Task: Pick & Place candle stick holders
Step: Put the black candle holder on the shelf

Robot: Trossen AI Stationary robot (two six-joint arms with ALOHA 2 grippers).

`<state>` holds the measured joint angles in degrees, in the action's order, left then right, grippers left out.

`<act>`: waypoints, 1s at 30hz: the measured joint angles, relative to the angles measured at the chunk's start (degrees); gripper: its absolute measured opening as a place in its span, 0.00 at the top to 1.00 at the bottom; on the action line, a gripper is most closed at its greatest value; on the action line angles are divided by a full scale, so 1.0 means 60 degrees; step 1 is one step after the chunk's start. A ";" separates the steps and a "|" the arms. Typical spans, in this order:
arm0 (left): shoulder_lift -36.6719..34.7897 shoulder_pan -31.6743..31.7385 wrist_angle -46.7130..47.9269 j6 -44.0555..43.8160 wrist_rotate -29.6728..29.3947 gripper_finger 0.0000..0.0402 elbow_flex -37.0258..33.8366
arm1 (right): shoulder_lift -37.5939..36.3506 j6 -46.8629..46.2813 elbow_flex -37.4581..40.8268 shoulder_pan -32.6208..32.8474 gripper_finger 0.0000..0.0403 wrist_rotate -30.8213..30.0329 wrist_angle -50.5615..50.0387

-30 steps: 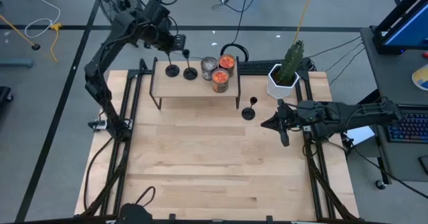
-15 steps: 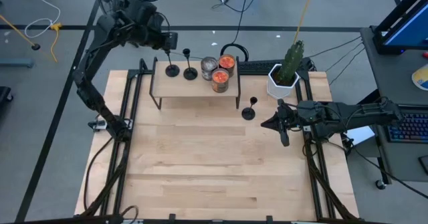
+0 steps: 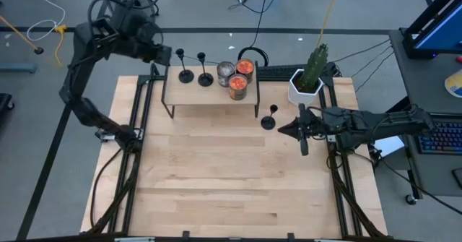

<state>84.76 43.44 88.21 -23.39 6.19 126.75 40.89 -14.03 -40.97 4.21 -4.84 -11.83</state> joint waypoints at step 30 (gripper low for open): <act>-0.5149 -0.2006 -0.3681 -0.1568 -0.2094 0.88 -0.7814 | 0.2900 0.2486 -0.2996 -0.0737 0.92 -0.2162 -0.4704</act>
<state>53.86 31.40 66.12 -32.79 -6.37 79.87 58.29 0.88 -58.95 -0.22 -17.81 -40.05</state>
